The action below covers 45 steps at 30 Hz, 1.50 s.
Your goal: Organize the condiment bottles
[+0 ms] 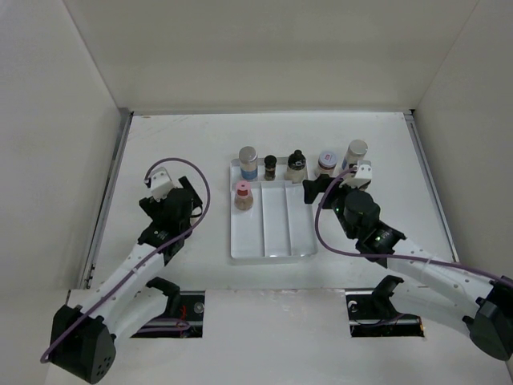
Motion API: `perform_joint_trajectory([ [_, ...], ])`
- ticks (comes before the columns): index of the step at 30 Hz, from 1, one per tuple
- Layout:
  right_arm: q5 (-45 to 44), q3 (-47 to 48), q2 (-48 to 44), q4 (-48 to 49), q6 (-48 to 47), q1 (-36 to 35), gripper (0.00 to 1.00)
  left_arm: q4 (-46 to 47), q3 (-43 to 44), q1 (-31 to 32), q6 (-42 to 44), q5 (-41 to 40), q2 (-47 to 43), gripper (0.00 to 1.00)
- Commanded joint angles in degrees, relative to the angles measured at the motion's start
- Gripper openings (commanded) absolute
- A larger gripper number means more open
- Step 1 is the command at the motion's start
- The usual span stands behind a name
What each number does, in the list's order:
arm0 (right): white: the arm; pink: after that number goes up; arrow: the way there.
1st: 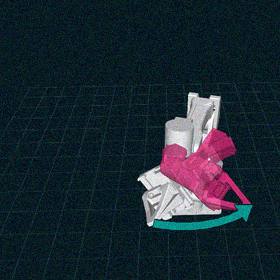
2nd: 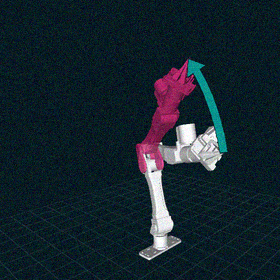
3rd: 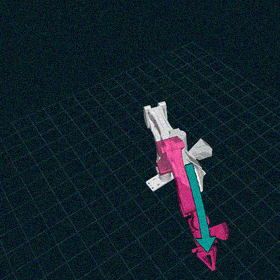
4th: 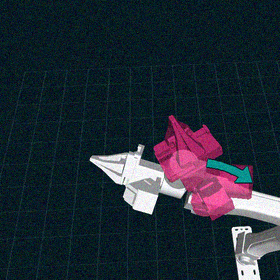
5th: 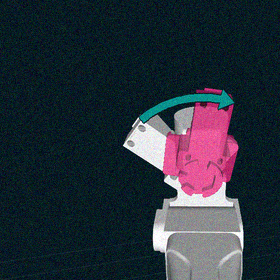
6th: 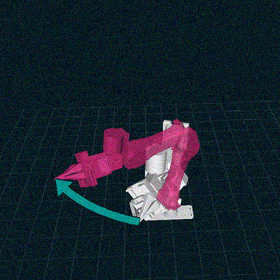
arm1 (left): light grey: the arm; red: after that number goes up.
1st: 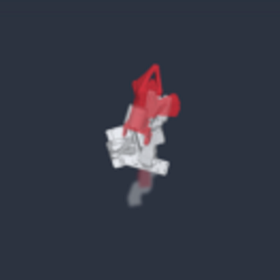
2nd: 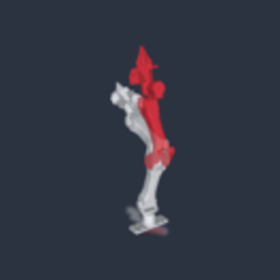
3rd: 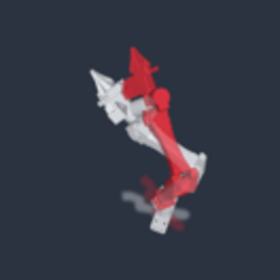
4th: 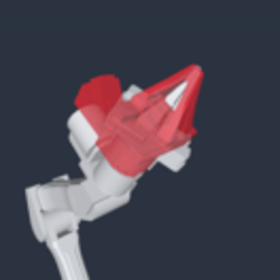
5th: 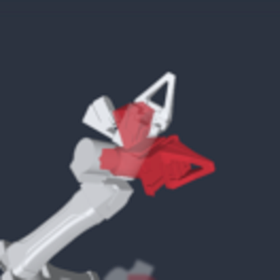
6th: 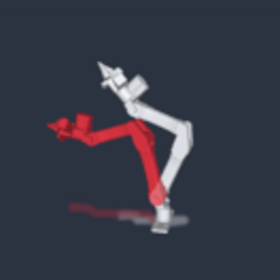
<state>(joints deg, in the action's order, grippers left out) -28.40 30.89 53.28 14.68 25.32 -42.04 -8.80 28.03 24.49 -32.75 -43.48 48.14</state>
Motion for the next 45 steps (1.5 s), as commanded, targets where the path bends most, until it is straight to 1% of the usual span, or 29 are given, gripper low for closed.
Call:
perform_joint_trajectory([
  [1, 0.9, 0.0, 0.2, 3.3, 0.5, 0.3, 1.0, 4.5, -0.5, -2.3, -1.6, 3.4, 1.9, 0.89],
  [5, 0.9, 0.0, 0.0, 3.3, 0.5, 0.4, 1.0, 9.7, -1.7, -4.1, -1.7, 4.3, 7.0, 0.83],
  [9, 0.9, 0.0, 0.1, 3.3, 0.5, 0.7, 1.0, 11.8, -1.9, -4.2, -1.7, 6.1, 9.5, 0.67],
  [11, 1.0, 0.0, 0.2, 3.3, 0.5, 0.7, 1.0, 11.8, -2.4, -4.2, -1.7, 6.7, 9.1, 0.62],
  [14, 1.0, -0.1, 0.0, 3.3, 0.5, 0.8, 1.0, 11.2, -3.5, -4.6, -1.7, 8.2, 7.3, 0.49],
  [17, 1.0, -0.2, -0.5, 3.3, 0.5, 1.0, 1.0, 9.8, -4.4, -4.8, -1.8, 9.4, 4.0, 0.39],
  [19, 1.0, -0.3, -0.5, 3.3, 0.5, 1.2, 1.0, 7.7, -3.9, -4.3, -1.8, 8.9, 0.6, 0.35],
  [22, 1.1, -0.3, -0.2, 3.3, 0.6, 1.3, 1.0, 4.7, -1.8, -2.8, -1.7, 8.2, -4.7, 0.33],
  [24, 1.1, -0.2, 0.0, 3.3, 0.6, 1.4, 1.0, 3.0, 0.0, -0.7, -1.7, 7.5, -6.4, 0.33],
  [26, 1.1, -0.2, 0.1, 3.3, 0.6, 1.5, 1.0, 2.0, 1.6, 2.6, -1.9, 7.0, -6.7, 0.32],
  [28, 1.1, -0.2, 0.2, 3.3, 0.6, 1.7, 1.0, 2.0, 2.5, 7.5, -2.9, 6.1, -6.4, 0.32],
  [31, 1.1, -0.2, 0.5, 3.3, 0.6, 1.7, 1.0, 3.3, 4.4, 16.4, -5.7, 4.1, -3.3, 0.32],
  [33, 1.1, -0.1, 1.0, 3.3, 0.6, 1.7, 1.0, 5.1, 6.2, 21.8, -6.1, 2.5, 0.1, 0.32],
  [36, 1.2, -0.1, 0.9, 3.3, 0.5, 1.8, 1.0, 6.4, 8.7, 27.4, -6.1, 1.2, 4.5, 0.32],
  [39, 1.2, -0.4, 0.0, 3.3, 0.5, 2.4, 1.0, 7.6, 9.1, 29.9, -6.2, 0.5, 7.2, 0.32],
  [42, 1.2, -0.7, -0.4, 3.3, 0.6, 3.7, 1.0, 11.5, 8.4, 32.3, -6.3, 0.8, 11.4, 0.32],
  [45, 1.1, -0.4, 0.5, 2.5, 0.9, 5.6, 0.9, 13.9, 8.3, 33.4, -5.8, 0.2, 16.3, 0.32],
])
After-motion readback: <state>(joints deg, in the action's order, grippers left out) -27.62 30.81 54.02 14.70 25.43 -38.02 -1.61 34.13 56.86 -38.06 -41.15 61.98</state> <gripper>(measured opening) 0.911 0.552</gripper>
